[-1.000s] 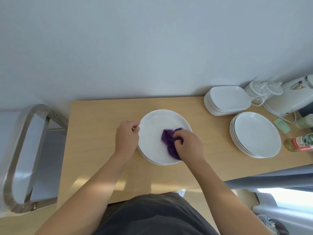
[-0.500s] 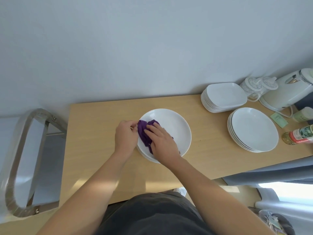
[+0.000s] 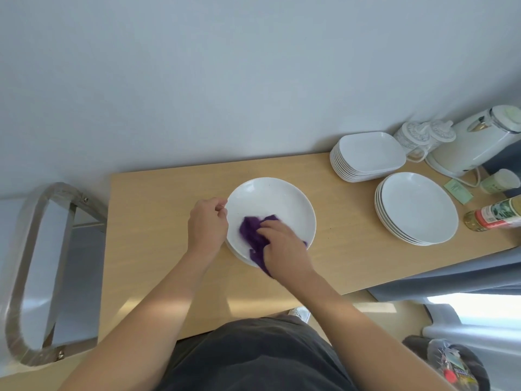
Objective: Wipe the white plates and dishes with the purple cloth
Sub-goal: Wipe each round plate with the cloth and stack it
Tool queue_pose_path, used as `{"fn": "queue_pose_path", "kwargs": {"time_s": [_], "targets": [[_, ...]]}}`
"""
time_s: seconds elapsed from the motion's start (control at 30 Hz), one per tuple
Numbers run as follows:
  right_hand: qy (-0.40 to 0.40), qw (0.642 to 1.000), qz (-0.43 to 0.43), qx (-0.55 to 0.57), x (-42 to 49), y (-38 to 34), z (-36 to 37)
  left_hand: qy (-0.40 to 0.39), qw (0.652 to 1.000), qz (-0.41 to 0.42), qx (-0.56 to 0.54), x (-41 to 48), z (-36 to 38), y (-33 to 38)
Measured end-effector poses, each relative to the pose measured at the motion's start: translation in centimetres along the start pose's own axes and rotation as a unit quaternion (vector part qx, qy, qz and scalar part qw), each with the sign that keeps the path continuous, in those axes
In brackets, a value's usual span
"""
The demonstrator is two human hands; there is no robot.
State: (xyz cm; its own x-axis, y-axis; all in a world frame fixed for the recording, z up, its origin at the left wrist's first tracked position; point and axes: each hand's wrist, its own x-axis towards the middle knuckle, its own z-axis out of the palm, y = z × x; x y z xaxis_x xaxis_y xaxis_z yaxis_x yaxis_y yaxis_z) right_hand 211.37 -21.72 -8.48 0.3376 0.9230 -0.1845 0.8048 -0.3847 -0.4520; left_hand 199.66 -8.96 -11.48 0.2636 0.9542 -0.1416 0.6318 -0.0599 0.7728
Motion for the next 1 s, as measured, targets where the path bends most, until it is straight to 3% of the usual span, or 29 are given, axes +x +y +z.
{"fn": "queue_pose_path", "kwargs": {"time_s": [0.13, 0.33, 0.4, 0.53, 0.7, 0.83, 0.93, 1.0], "targets": [[-0.019, 0.996, -0.075, 0.043, 0.2, -1.2, 1.9, -0.005, 1.0, -0.005, -0.003, 0.1, 0.0, -0.1], [0.075, 0.989, 0.092, -0.084, 3.5, 2.7, 0.9, 0.001, 0.999, -0.013, -0.04, -0.3, -0.5, 0.4], [0.089, 0.986, 0.104, -0.094, 4.4, 2.7, 1.1, -0.001, 0.999, -0.012, -0.044, -0.3, -0.5, 0.4], [0.059, 0.994, 0.073, -0.047, 6.5, 0.4, 2.3, -0.006, 0.999, -0.017, -0.047, -0.1, -0.6, 0.1], [0.036, 0.996, -0.035, 0.07, 6.2, -0.9, 2.9, -0.005, 0.999, -0.016, -0.038, -0.1, -0.5, 0.1], [-0.036, 0.989, -0.048, 0.136, 2.4, 0.7, 1.1, 0.003, 0.999, -0.021, -0.035, -0.2, -0.5, 0.0], [-0.05, 0.995, 0.01, 0.085, 0.7, 2.9, -0.5, -0.004, 0.998, -0.037, -0.054, -0.4, -0.5, -0.1], [0.006, 0.997, 0.068, 0.018, 0.6, 3.9, -1.3, -0.005, 0.998, -0.034, -0.058, -0.4, -0.5, 0.0]]}}
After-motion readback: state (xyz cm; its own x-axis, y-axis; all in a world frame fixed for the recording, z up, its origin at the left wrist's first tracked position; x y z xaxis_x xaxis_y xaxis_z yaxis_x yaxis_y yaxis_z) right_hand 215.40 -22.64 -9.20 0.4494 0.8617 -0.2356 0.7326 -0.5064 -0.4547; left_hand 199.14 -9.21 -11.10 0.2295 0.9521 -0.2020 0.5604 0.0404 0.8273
